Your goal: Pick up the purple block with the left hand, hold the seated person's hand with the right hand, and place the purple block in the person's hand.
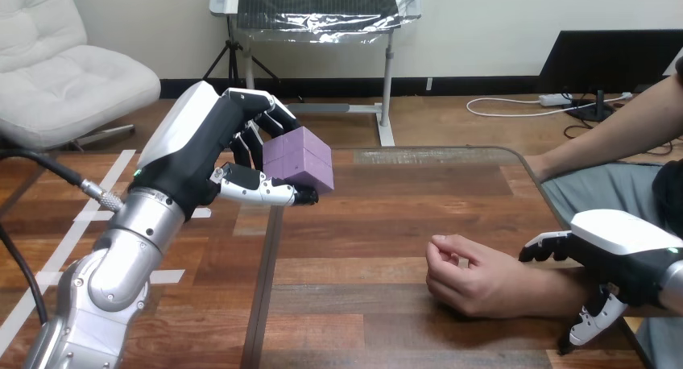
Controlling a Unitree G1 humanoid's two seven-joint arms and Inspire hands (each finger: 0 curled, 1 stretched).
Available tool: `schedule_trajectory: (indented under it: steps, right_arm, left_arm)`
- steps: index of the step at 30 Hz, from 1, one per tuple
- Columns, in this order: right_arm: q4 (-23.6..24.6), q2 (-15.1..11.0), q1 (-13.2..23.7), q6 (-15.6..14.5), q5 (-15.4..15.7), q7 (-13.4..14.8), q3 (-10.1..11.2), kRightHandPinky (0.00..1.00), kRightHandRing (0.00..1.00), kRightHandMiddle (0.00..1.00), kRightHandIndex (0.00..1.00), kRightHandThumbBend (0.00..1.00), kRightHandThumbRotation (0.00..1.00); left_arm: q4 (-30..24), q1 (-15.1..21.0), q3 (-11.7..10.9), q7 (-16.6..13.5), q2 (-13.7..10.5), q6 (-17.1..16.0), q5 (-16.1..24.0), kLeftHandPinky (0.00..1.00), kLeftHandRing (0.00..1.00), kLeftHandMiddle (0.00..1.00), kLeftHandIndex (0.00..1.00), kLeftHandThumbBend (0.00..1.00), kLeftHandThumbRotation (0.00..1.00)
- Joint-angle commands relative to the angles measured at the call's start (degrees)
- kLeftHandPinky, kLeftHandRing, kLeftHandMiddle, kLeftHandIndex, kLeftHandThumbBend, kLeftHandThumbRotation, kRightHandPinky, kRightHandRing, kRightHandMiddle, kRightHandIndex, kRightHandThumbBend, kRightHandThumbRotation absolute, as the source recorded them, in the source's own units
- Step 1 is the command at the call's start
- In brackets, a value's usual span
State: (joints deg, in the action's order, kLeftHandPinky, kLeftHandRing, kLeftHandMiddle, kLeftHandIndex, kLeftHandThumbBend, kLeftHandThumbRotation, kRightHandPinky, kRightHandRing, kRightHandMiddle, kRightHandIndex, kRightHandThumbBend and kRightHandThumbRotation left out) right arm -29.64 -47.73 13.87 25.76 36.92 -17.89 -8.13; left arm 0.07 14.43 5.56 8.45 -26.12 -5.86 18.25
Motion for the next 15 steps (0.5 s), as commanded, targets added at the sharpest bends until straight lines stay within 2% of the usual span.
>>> schedule_trajectory:
  steps: [1, 7, 15]
  right_arm:
    - [-2.9, 0.8, 1.6, -1.0, 1.2, 0.4, -2.8, 0.72, 0.77, 0.78, 0.77, 1.00, 0.05]
    - [-3.4, 1.6, 2.3, -3.2, 2.1, -0.1, -4.3, 0.63, 0.73, 0.76, 0.75, 0.99, 0.07]
    - [-4.9, 2.2, 3.6, -1.6, 2.5, -0.3, -6.4, 0.54, 0.67, 0.71, 0.71, 0.90, 0.09]
  left_arm:
    - [-1.1, 1.9, -1.9, 0.0, 0.1, -1.6, -1.5, 0.30, 0.36, 0.42, 0.46, 0.60, 0.00]
    - [-1.2, 1.9, -1.9, 0.2, 0.2, -1.2, -1.5, 0.30, 0.36, 0.42, 0.46, 0.59, 0.00]
    - [-0.7, 2.0, -1.9, 0.1, 0.1, -2.0, -1.8, 0.30, 0.36, 0.42, 0.46, 0.59, 0.00]
